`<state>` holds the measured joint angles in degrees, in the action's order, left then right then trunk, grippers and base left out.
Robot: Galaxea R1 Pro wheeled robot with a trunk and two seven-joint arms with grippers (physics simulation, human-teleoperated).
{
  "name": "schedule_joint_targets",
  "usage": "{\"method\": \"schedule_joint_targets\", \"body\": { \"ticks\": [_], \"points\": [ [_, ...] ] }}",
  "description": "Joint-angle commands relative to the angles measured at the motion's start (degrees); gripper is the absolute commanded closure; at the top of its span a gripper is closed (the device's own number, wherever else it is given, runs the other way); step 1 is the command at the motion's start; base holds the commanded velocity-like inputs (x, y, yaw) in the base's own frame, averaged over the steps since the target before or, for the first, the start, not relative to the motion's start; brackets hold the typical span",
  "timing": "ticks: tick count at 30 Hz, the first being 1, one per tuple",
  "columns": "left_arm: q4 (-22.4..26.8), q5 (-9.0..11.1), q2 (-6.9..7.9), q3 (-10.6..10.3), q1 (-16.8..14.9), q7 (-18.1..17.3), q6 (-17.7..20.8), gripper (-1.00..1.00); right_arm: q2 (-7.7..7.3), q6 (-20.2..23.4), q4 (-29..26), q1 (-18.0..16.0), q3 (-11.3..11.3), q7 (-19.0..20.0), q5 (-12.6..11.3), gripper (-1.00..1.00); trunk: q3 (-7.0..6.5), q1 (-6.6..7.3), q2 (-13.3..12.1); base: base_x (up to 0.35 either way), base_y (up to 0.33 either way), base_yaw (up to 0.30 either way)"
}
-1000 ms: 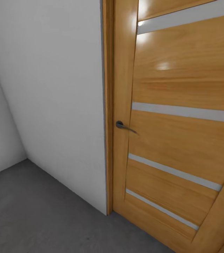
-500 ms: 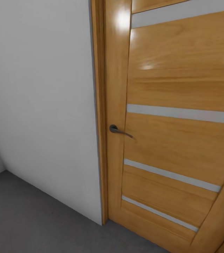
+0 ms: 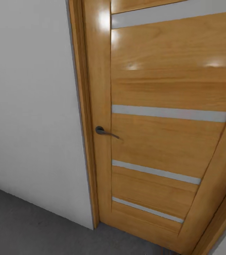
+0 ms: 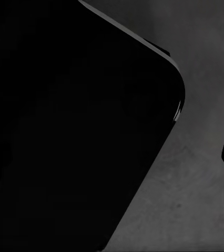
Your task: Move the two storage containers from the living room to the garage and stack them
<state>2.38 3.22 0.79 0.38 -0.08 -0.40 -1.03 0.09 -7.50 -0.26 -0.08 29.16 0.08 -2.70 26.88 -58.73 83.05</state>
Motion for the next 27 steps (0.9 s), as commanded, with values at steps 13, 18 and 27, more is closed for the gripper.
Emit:
{"method": "schedule_joint_targets", "body": {
  "ticks": [13, 18, 27],
  "points": [
    [0.0, 0.4, 0.0, 0.1, 0.0, 0.0, -0.1, -1.0, 0.0, -0.1, 0.0, 0.0, 0.2, 0.0, -0.3, -1.0, 0.04, 0.0, 0.0, 0.011, 0.01, -0.251],
    [0.0, 0.3, 0.0, 0.0, 0.0, 0.0, 0.0, -1.0, 0.0, -0.1, 0.0, 0.0, 0.2, 0.0, -0.4, -1.0, 0.04, 0.0, 0.0, 0.232, 0.187, -0.238],
    [0.0, 0.3, 0.0, 0.0, 0.0, 0.0, 0.0, -1.0, 0.0, -0.1, 0.0, 0.0, 0.2, 0.0, -0.4, -1.0, 0.04, 0.0, 0.0, 0.285, 0.208, -0.041]
  ]
}}
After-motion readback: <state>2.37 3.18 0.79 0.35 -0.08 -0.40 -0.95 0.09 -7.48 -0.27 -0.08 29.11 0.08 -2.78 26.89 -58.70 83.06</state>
